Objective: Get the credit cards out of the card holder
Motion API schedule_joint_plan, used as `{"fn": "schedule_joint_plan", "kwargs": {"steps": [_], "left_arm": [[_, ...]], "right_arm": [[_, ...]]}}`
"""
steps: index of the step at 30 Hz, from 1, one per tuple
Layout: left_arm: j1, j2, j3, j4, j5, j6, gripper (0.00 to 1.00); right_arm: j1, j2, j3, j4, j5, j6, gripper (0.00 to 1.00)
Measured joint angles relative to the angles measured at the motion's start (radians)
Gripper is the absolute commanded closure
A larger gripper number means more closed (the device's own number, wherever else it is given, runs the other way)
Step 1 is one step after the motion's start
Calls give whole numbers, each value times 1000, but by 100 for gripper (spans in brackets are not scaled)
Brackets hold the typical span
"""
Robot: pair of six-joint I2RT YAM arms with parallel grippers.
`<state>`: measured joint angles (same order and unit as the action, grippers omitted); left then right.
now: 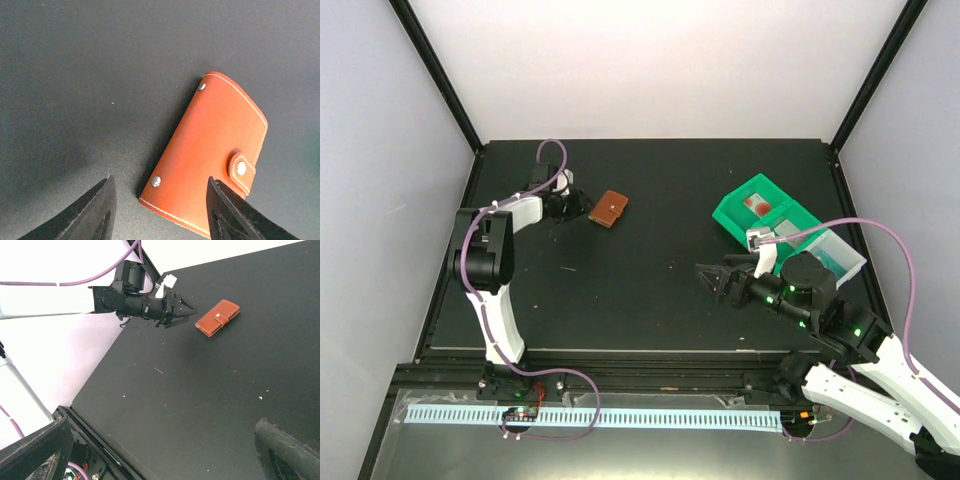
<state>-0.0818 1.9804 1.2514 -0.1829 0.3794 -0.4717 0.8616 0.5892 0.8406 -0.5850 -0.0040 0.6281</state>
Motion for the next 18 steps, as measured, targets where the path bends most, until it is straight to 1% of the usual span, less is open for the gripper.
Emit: {"fn": "schedule_joint_plan", "kwargs": {"steps": [3,11,15,18], "left_arm": [[2,27,17,1,13,8,49],[2,77,43,2,64,3,61],[2,89,44,4,93,-6,63],[2,103,50,5,111,-18,72]], "right_arm": [[0,0,0,0,0,2,0],[0,-2,0,0,-1,2,0],[0,-2,-3,1,-1,6,0],[0,-1,-9,2,-1,6,0]]}}
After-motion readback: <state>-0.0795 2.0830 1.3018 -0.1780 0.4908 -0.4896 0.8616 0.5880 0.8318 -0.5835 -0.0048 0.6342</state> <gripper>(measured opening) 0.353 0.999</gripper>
